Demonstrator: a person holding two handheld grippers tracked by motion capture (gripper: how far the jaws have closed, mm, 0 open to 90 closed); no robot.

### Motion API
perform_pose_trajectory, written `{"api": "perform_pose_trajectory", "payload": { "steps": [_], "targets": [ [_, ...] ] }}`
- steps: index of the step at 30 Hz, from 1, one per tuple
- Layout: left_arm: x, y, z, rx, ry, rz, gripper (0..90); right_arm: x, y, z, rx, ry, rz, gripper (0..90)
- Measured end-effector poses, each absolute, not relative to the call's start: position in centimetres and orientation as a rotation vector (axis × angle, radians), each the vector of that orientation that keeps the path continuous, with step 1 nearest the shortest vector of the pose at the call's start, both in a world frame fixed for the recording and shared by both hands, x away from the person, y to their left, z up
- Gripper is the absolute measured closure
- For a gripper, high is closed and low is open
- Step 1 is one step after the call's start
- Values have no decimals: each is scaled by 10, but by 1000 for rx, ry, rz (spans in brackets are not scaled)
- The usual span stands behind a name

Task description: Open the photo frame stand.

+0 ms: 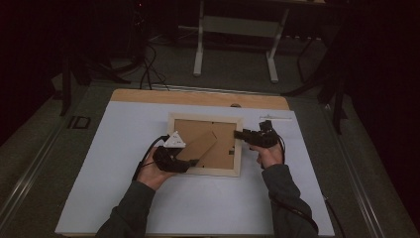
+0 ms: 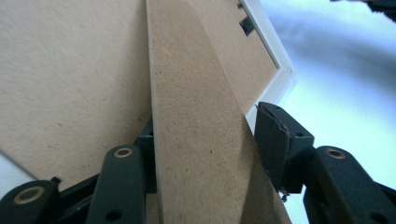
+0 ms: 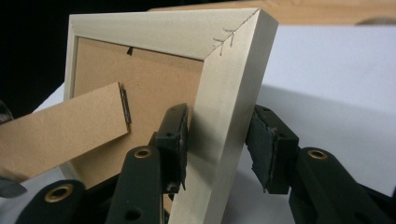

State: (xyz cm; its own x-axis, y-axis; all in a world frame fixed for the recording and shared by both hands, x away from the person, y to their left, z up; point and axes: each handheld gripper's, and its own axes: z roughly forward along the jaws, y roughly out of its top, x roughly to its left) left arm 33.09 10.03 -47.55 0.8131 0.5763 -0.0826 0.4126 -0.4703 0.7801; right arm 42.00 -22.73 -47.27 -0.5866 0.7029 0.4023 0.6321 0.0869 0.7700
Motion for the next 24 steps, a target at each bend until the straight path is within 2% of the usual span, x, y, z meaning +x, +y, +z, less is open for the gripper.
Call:
{"api": "perform_pose_trajectory", "payload": {
  "steps": [7,24],
  "targets": [
    [332,97,-478,2141,734,265,549,417,-224,-463,1341,2227,1529,607],
    [339,90,-477,2160,763,342,542,414,-223,-453,1303,2160,1498,616]
  ]
}}
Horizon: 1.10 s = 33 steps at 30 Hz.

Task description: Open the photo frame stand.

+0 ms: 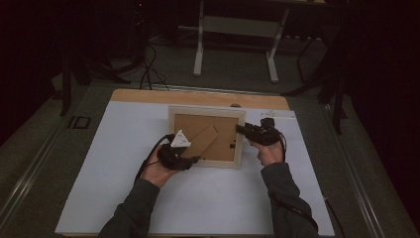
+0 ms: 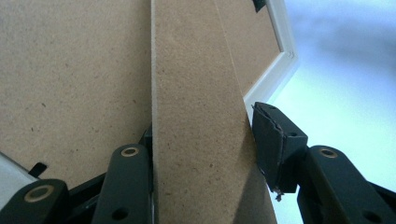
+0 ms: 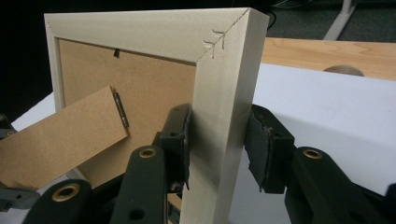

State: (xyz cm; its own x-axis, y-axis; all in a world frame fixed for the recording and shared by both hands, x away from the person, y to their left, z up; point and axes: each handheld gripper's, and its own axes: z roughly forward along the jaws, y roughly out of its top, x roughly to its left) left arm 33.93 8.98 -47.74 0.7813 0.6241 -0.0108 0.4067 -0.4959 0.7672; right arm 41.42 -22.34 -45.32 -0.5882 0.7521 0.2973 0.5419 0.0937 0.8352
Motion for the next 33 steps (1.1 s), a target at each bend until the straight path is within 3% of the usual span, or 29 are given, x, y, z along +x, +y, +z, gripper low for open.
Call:
{"api": "perform_pose_trajectory", "payload": {
  "steps": [22,33],
  "targets": [
    [361,87,-484,2129,832,390,556,417,-220,-438,1232,2100,1436,625],
    [357,95,-472,2065,815,339,543,414,-222,-440,1181,2104,1445,624]
  ]
}}
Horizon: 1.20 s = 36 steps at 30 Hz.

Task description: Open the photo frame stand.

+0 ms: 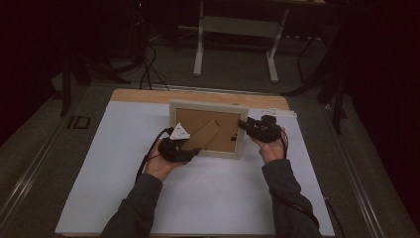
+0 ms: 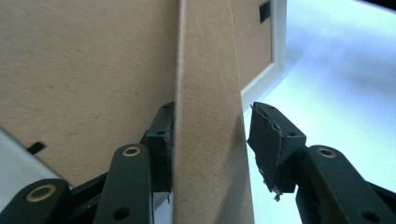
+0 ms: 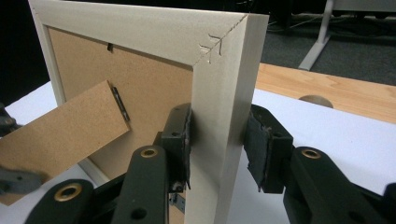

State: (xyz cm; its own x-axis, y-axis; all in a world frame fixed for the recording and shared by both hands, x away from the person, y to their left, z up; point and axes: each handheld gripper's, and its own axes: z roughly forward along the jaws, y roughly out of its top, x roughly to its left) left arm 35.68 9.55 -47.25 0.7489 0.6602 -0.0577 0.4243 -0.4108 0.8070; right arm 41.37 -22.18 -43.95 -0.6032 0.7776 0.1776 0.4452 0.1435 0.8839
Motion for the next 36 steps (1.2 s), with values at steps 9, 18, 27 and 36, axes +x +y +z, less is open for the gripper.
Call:
{"api": "perform_pose_trajectory", "payload": {
  "steps": [9,18,27,36],
  "targets": [
    [356,99,-468,2070,818,366,677,410,-219,-438,1138,2085,1437,624],
    [357,94,-468,2064,837,420,689,408,-220,-439,1127,2057,1432,624],
    [354,87,-467,2073,831,459,701,406,-219,-434,1071,2045,1399,624],
    [350,86,-466,2067,829,443,714,404,-224,-437,1092,2069,1414,621]
  ]
}}
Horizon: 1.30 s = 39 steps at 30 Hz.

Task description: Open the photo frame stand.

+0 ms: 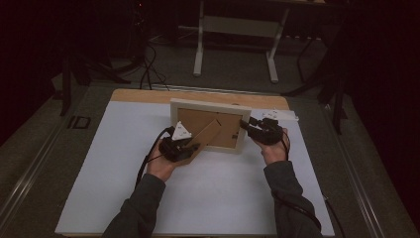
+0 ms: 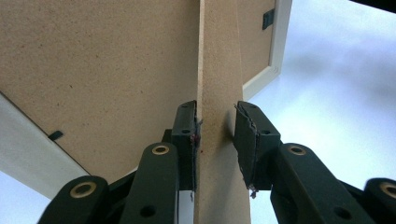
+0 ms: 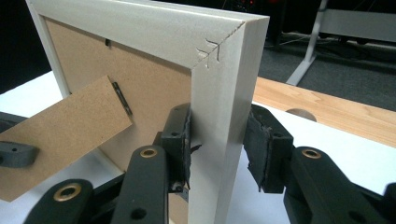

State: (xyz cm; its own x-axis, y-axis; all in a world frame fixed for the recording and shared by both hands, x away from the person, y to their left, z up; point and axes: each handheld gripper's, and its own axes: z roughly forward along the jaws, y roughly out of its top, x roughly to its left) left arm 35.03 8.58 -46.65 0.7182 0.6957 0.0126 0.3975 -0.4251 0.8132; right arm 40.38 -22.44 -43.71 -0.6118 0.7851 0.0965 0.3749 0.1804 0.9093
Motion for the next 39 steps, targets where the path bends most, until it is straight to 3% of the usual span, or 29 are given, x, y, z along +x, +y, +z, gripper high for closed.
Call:
{"api": "perform_pose_trajectory", "payload": {
  "steps": [39],
  "targets": [
    [328,89,-476,2046,803,386,773,381,-231,-443,1078,2156,1503,575]
  ]
}}
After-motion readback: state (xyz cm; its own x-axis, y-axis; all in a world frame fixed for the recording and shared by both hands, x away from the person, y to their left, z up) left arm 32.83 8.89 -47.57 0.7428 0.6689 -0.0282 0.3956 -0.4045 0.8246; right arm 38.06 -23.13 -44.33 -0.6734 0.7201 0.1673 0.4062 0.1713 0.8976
